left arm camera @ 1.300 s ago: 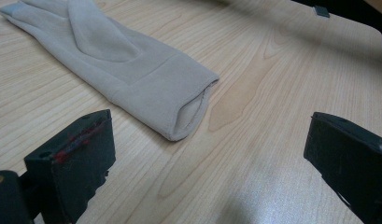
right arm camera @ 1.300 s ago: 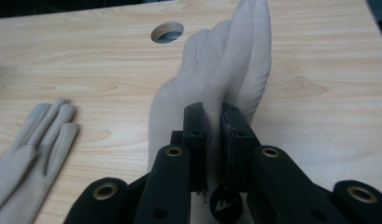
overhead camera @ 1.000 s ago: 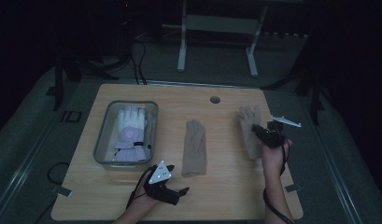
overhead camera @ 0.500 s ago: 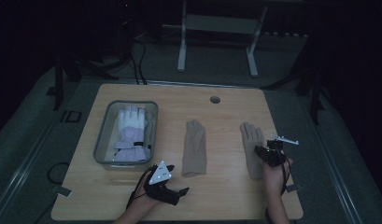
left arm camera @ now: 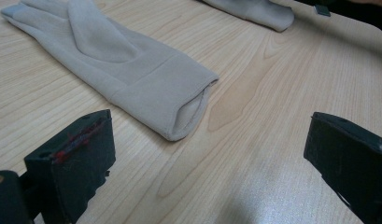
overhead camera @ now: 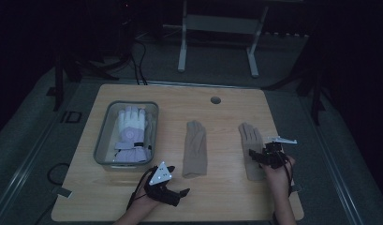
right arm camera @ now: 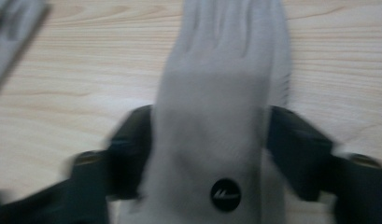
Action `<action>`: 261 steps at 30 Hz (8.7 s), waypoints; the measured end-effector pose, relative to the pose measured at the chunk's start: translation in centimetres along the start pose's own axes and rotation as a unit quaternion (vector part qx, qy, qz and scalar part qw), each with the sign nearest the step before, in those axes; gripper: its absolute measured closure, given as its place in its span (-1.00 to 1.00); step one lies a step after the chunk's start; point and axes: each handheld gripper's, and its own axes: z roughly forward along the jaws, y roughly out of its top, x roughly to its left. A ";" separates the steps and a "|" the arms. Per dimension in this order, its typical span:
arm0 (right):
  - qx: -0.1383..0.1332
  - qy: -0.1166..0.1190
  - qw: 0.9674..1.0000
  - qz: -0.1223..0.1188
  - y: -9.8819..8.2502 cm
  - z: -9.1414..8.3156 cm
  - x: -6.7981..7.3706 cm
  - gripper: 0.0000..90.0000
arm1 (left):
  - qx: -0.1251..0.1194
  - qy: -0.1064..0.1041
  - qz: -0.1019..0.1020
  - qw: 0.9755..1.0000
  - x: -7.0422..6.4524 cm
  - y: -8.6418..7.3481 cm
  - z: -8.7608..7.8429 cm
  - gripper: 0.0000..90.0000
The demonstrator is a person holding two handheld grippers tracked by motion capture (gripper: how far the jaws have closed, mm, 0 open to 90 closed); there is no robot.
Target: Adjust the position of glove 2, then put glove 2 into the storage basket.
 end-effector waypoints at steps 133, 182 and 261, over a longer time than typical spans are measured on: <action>-0.062 0.075 0.995 -0.027 5.9 4.3 19.4 0.80 | 0.002 0.001 0.021 1.000 -0.6 0.0 0.0 -0.95; -0.037 0.208 0.971 -0.108 4.2 1.9 13.9 -0.60 | 0.007 0.041 -0.041 0.998 0.2 2.1 -0.2 -0.94; 0.030 0.235 0.969 -0.065 11.4 4.7 17.0 0.55 | 0.144 0.086 0.163 0.972 -0.3 10.0 0.6 0.82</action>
